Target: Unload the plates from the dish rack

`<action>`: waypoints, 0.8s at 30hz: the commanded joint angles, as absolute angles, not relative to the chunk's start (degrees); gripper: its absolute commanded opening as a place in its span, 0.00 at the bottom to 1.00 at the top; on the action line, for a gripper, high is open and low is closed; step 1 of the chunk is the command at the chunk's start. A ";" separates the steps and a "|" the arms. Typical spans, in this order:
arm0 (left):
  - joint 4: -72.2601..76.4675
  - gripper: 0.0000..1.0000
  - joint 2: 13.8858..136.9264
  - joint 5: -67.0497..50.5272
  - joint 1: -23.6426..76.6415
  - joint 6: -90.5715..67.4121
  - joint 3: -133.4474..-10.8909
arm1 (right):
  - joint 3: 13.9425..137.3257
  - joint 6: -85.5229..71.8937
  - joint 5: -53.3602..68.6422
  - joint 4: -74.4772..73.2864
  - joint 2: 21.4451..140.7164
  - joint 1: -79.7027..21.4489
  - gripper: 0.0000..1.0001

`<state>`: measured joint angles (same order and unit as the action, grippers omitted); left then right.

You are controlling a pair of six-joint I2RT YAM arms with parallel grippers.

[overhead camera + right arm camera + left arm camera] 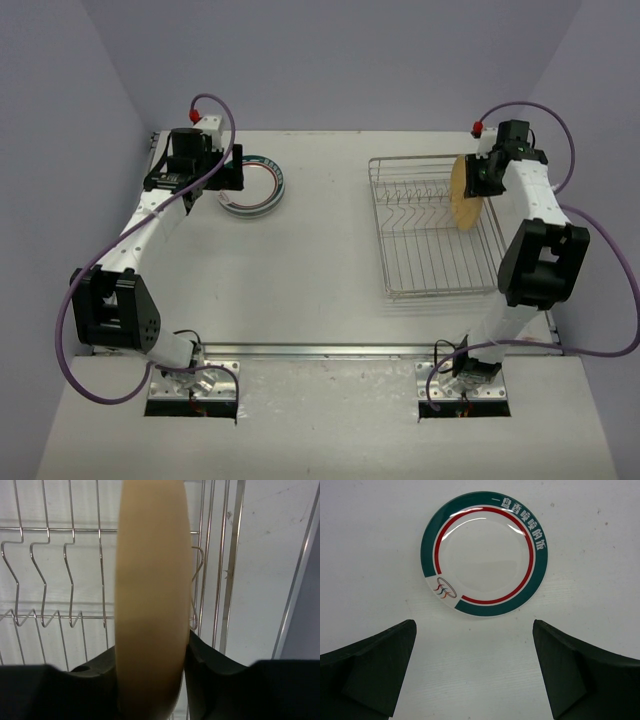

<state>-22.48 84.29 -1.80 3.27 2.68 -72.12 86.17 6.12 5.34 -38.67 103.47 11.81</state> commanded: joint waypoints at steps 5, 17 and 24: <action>-20.07 1.00 83.71 -2.08 3.02 2.11 -71.75 | 89.16 4.24 2.14 -38.53 102.06 11.60 0.22; -19.82 1.00 83.58 -2.11 3.08 1.63 -72.02 | 94.25 4.27 -1.14 -36.86 93.97 10.38 0.00; -20.04 1.00 82.55 -3.41 3.04 1.41 -72.52 | 91.06 13.62 -13.46 -25.14 86.46 5.92 0.00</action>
<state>-22.44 84.31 -1.96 3.27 2.36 -72.07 91.45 7.57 -6.10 -36.21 93.19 8.91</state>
